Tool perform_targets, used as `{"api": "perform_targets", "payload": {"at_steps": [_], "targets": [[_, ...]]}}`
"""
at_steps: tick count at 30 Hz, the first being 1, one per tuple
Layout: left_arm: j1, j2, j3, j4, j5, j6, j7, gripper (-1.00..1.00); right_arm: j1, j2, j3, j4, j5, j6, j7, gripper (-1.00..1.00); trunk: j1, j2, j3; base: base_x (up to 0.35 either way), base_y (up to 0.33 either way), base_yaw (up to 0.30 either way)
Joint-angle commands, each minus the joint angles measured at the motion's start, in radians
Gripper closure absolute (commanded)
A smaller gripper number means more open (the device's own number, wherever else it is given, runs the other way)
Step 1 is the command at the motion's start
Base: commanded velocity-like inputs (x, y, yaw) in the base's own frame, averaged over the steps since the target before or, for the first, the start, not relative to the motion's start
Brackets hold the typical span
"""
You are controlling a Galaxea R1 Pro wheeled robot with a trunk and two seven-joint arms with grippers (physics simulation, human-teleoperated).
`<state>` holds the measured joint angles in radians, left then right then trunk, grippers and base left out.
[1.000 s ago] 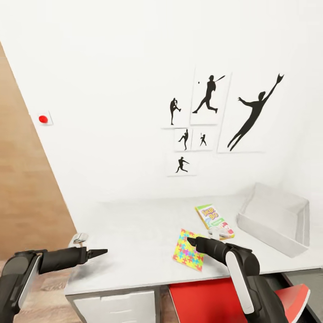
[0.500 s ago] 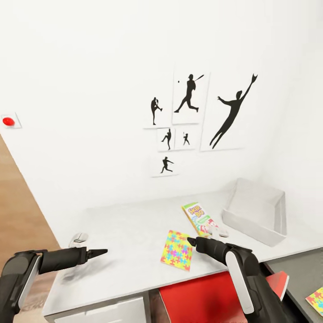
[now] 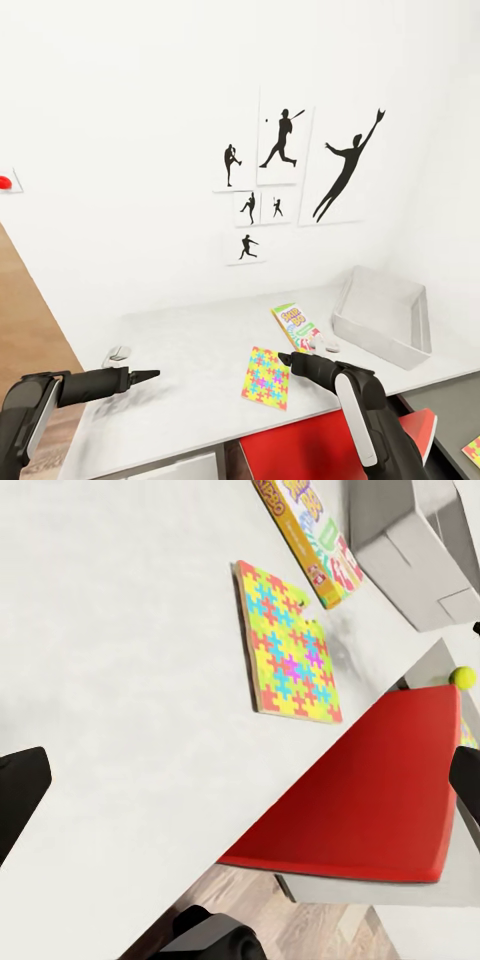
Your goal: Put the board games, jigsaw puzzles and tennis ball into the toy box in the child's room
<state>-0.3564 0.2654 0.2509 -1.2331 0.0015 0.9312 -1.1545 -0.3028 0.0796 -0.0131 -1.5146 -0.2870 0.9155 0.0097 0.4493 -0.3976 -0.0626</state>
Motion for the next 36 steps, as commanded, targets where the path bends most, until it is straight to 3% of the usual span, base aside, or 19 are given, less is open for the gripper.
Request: {"api": "perform_targets", "payload": {"at_steps": [1,36], "targets": [[-0.001,0.0,0.001,0.0,0.0,0.009,-0.004,-1.0,-0.001,0.001,-0.001,-0.001,0.0,0.005,0.001,-1.0,0.001,-0.002,-0.003,0.009,0.006,-0.003],[-0.001,0.0,0.002,0.0,0.0,0.009,-0.004,-1.0,-0.001,0.005,-0.001,0.001,0.002,0.004,-0.001,-1.0,0.001,-0.002,-0.004,0.031,0.022,0.0]]}}
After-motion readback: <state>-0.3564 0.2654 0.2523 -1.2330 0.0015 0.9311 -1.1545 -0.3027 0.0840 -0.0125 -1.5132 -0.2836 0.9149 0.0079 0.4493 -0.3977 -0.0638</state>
